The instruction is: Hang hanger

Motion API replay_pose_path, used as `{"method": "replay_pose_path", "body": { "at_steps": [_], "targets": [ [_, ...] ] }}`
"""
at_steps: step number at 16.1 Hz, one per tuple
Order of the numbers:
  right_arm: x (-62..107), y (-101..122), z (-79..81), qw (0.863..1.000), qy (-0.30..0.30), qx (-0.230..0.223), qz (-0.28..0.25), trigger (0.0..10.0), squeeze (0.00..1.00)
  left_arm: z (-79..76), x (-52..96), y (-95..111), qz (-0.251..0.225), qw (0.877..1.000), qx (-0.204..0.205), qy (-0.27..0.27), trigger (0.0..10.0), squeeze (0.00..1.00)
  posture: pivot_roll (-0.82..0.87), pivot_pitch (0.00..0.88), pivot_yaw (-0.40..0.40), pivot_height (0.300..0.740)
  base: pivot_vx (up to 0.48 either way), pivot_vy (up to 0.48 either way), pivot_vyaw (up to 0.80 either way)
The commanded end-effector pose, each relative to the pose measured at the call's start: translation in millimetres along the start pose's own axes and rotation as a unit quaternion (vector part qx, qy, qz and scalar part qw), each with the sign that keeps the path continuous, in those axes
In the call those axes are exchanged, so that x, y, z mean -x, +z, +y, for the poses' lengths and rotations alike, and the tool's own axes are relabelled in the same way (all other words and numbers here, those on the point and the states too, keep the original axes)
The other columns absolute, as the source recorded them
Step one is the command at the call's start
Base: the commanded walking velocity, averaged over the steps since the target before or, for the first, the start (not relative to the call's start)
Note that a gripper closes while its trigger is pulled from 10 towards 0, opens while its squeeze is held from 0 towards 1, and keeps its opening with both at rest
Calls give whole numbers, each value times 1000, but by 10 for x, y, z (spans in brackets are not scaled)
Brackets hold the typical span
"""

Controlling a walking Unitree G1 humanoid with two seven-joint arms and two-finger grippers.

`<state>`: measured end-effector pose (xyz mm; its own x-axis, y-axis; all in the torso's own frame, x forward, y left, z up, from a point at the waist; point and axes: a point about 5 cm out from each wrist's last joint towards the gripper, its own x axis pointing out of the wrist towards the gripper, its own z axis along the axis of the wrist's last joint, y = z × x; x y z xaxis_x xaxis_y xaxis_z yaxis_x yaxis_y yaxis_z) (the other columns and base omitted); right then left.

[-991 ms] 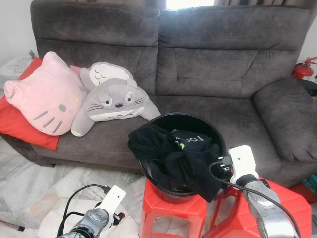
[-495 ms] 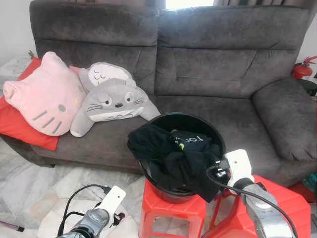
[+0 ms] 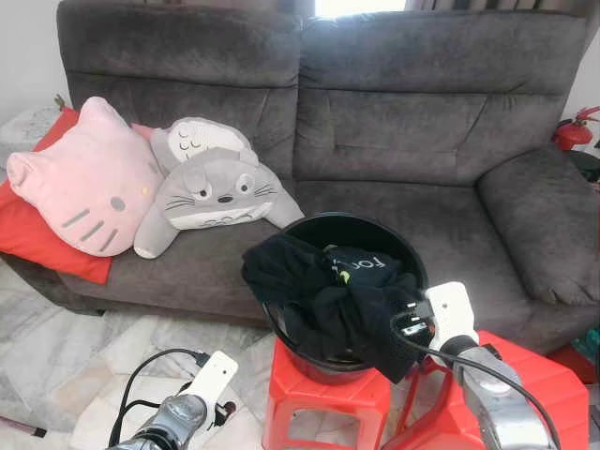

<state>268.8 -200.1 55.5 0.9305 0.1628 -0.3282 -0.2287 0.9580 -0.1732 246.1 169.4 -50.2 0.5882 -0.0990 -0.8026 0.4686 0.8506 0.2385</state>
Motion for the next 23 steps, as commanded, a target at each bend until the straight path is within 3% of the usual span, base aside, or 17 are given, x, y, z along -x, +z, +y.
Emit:
{"method": "replay_pose_path", "body": {
  "at_steps": [1,5,9,13,18,20,21,22,23],
  "targets": [
    [-23,34,-62,1000,-19,-10,-8,0,0,-6,2,-46,13,1000,-12,0,10000,0,-216,0,-6,740,0,0,0],
    [-54,178,-148,998,-54,-12,-38,0,0,-1,2,-39,12,1000,-12,1,10000,0,-214,0,-7,740,0,0,0],
    [-56,613,-153,991,-61,-3,-122,0,0,8,2,-31,12,1000,-13,3,10000,0,-218,0,-5,740,0,0,0],
    [-34,1046,-49,980,-27,7,-195,0,0,9,2,-27,12,1000,-14,3,10000,0,-222,0,-5,740,0,0,0],
    [13,1312,60,969,0,6,-245,0,0,10,2,-27,11,1000,-11,3,10000,0,-222,0,-5,740,0,0,0],
    [-11,1312,77,971,-2,5,-240,0,0,11,2,-29,12,1000,-9,5,10000,0,-222,0,-5,740,0,0,0],
    [-53,1245,23,974,-24,5,-223,3882,0,10,1,-28,11,1000,-7,6,10000,0,-219,0,-12,740,0,0,0],
    [-109,1140,-75,978,-56,-13,-200,10000,0,9,1,-27,10,1000,-4,7,10000,0,-219,0,-12,740,0,0,0],
    [-178,985,-208,979,-95,-50,-173,10000,0,10,1,-26,9,1000,0,9,10000,0,-219,0,-12,740,0,0,0]
  ]
}}
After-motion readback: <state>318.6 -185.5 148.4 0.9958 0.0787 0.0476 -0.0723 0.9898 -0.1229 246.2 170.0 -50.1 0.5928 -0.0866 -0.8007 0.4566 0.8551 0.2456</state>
